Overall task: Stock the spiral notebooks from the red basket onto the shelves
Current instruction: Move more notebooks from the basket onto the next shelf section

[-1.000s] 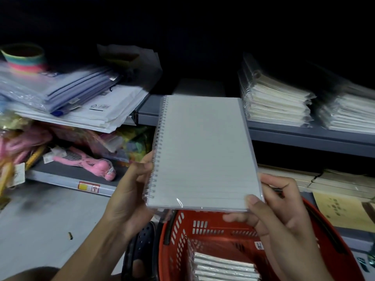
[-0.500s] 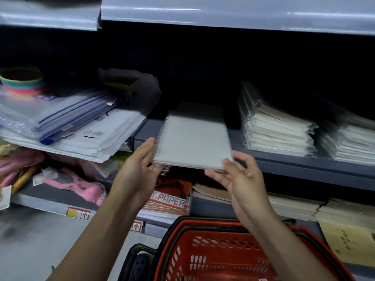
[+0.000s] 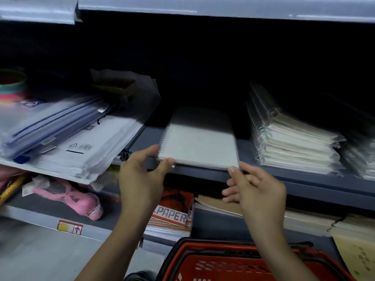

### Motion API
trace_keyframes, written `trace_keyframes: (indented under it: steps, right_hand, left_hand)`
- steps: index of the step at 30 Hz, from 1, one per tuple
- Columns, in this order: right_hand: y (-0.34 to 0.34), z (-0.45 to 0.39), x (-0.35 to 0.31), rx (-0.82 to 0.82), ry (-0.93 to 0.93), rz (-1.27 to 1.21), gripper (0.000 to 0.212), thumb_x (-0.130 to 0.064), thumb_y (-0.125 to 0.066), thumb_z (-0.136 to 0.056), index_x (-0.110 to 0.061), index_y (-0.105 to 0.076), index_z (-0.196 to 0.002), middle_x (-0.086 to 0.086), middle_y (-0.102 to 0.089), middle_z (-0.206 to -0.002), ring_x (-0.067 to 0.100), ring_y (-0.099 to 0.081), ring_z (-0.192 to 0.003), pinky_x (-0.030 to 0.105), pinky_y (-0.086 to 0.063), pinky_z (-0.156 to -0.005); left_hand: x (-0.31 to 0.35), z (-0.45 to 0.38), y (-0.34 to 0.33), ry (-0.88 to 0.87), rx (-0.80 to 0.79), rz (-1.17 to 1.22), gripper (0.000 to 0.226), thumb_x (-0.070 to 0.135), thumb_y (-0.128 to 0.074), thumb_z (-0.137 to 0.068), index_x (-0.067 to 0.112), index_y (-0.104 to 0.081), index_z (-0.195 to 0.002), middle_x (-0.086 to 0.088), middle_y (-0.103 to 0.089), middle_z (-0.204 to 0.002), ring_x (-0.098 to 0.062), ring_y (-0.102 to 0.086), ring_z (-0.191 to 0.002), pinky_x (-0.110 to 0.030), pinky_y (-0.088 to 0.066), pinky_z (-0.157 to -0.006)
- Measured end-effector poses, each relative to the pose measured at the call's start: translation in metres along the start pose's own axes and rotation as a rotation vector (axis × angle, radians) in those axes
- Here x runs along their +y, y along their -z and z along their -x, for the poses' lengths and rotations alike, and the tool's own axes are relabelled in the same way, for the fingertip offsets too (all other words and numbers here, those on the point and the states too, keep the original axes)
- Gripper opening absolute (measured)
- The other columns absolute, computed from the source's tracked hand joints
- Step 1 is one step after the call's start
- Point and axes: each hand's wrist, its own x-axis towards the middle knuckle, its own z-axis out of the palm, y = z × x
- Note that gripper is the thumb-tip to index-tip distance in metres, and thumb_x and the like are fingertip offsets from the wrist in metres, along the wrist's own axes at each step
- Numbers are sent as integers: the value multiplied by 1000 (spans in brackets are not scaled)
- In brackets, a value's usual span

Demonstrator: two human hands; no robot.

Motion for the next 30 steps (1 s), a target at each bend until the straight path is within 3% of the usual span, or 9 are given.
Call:
trace_keyframes:
  steps: [3, 6, 11, 14, 17, 22, 24, 28, 30]
  right_hand:
    - [-12, -21, -2, 6, -44, 22, 26, -14, -72, -90, -10, -68, -116, 12, -68, -57, 22, -61, -42, 30, -51, -37]
    - [-20, -36, -5, 21, -73, 61, 31, -16, -70, -93, -10, -66, -123, 12, -66, -54, 21, -60, -38, 29, -48, -33]
    - [-22, -41, -6, 10, -71, 96, 30, -18, -67, -95, -13, -62, -124, 9, -66, -51, 21, -60, -37, 28, -47, -33]
    - [-17, -33, -8, -25, -55, 41, 36, -19, -66, -96, -17, -58, -131, 10, -68, -57, 25, -63, -43, 34, -54, -40]
    - [-1, -18, -10, -87, 39, 81, 37, -23, -65, -96, -27, -54, -132, 10, -71, -65, 27, -68, -53, 39, -60, -54]
    - [51, 5, 1, -188, 86, 252, 11, -20, -60, -99, -17, -69, -93, 14, -69, -65, 26, -65, -53, 36, -57, -51]
    - [73, 17, 13, -257, 63, 354, 15, -18, -59, -99, -16, -69, -88, 13, -68, -65, 23, -63, -52, 37, -55, -52]
    - [117, 43, 52, -381, -26, 572, 17, -22, -60, -98, -17, -70, -85, 6, -71, -67, 22, -67, -55, 40, -58, -59]
    - [139, 58, 81, -440, -100, 707, 18, -27, -61, -97, -18, -70, -84, 5, -72, -69, 25, -70, -61, 41, -58, -65]
  left_hand:
    - [-4, -17, -14, 1, 22, 9, 44, 35, -81, -80, 27, -70, -123, 9, -66, -113, -23, -59, -116, -39, -50, -100]
    - [-7, -28, -23, -10, 14, 10, 45, 36, -78, -83, 28, -67, -127, 8, -66, -116, -30, -59, -113, -46, -50, -100]
    - [-6, -35, -20, -63, -91, -62, 45, 27, -70, -92, 25, -61, -136, -24, -63, -113, -51, -54, -109, -49, -50, -93]
    - [-3, -25, -17, -82, -138, -81, 55, 29, -70, -92, 33, -51, -143, -14, -63, -98, -33, -57, -94, -36, -49, -83]
    - [-2, -1, -13, -168, -112, -26, 55, 25, -71, -91, 34, -50, -141, 2, -56, -118, -13, -60, -87, -29, -53, -77]
    - [-16, 50, -20, -245, -250, 65, 36, 14, -68, -93, 29, -60, -125, 1, -62, -117, -11, -65, -80, -25, -57, -73]
    - [-25, 71, -28, -187, -334, 74, 31, 8, -69, -91, 24, -63, -118, -2, -66, -112, -2, -63, -73, -15, -53, -69]
    - [-61, 117, -41, 52, -551, 72, 25, 4, -71, -89, 21, -66, -105, -6, -68, -90, -8, -62, -72, -31, -55, -75]
    - [-82, 141, -43, 177, -663, 23, 21, 0, -70, -88, 7, -67, -108, -4, -64, -78, -1, -62, -65, -23, -52, -74]
